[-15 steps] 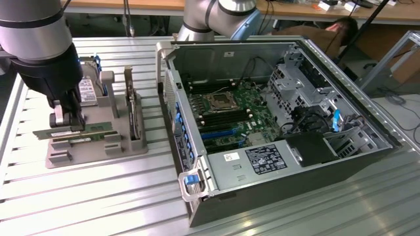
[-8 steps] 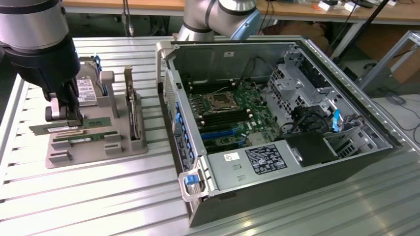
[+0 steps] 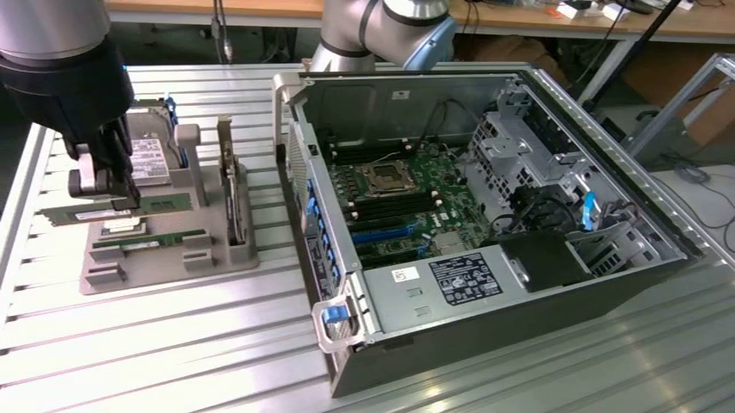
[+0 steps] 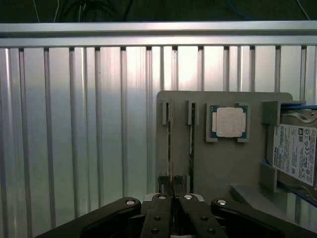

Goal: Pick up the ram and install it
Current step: 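Pick up the ram and move it above insertion slot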

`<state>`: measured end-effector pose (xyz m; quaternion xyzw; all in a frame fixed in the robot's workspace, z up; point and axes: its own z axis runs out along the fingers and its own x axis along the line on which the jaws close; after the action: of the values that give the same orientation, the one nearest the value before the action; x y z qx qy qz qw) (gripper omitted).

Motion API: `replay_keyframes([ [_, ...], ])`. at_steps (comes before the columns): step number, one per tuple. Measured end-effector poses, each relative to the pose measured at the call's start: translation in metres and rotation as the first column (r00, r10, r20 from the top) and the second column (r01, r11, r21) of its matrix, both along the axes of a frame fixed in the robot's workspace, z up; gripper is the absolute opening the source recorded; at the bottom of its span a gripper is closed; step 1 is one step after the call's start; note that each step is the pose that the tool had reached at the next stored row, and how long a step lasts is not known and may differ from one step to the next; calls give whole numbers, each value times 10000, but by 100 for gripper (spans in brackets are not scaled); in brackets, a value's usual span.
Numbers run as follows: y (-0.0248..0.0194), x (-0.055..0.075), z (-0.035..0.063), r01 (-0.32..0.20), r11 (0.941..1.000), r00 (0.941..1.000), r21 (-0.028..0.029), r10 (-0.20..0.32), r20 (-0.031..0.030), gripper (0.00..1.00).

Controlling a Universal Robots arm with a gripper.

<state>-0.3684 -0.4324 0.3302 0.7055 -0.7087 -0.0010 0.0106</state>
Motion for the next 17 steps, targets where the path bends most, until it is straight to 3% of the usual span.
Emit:
replay_keyframes([
  [5, 0, 0, 170, 0, 10000, 10000, 0, 0, 0, 12],
  [12, 0, 0, 547, 0, 10000, 10000, 0, 0, 0, 12],
  [17, 0, 0, 754, 0, 10000, 10000, 0, 0, 0, 12],
])
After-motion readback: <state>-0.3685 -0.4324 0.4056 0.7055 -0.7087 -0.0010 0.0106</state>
